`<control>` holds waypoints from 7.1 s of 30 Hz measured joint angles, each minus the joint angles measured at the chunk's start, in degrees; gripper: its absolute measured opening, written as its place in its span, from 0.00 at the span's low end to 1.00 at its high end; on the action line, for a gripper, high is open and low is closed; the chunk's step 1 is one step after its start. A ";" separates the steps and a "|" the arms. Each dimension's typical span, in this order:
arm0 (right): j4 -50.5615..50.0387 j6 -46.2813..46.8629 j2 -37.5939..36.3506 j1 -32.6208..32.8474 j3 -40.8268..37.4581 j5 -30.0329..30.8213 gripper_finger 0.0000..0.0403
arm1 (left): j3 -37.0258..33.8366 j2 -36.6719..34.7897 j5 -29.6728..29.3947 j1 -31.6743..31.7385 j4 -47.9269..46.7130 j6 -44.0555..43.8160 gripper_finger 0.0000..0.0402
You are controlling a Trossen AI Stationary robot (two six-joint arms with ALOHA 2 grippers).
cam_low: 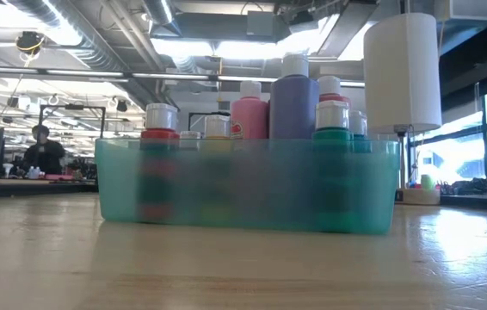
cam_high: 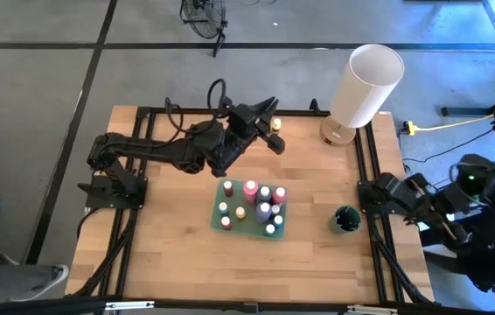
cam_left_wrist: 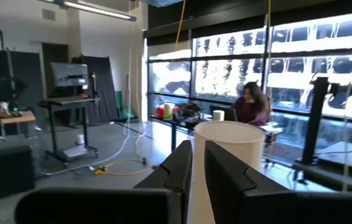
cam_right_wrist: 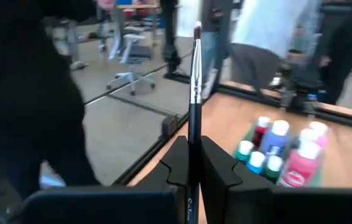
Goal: Pick & Place Paint Supplies
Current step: Put the black eyeshadow brush into the green cup
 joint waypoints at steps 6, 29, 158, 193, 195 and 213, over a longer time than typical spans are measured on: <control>1.04 -6.58 0.00 -1.18 -7.22 -10.24 0.04 | 0.00 0.00 -0.02 -1.23 0.70 -2.87 0.06; 2.85 -9.56 0.00 -25.06 -18.52 -22.78 0.04 | 0.04 -1.01 -0.14 -4.14 -1.05 8.53 0.03; 63.60 39.64 -0.04 77.56 -48.25 76.13 0.04 | 0.00 4.70 50.16 0.88 -7.58 -30.42 0.01; 57.26 53.13 -0.04 87.33 -48.23 87.80 0.11 | 0.02 4.70 49.96 0.88 -8.81 -30.41 0.01; 57.31 53.09 -0.04 87.33 -48.23 87.50 0.11 | 0.02 4.70 49.96 0.88 -8.98 -30.41 0.01; 57.09 56.36 -0.02 87.33 -48.23 87.43 0.11 | 0.00 6.23 50.40 1.74 -13.04 -31.44 0.01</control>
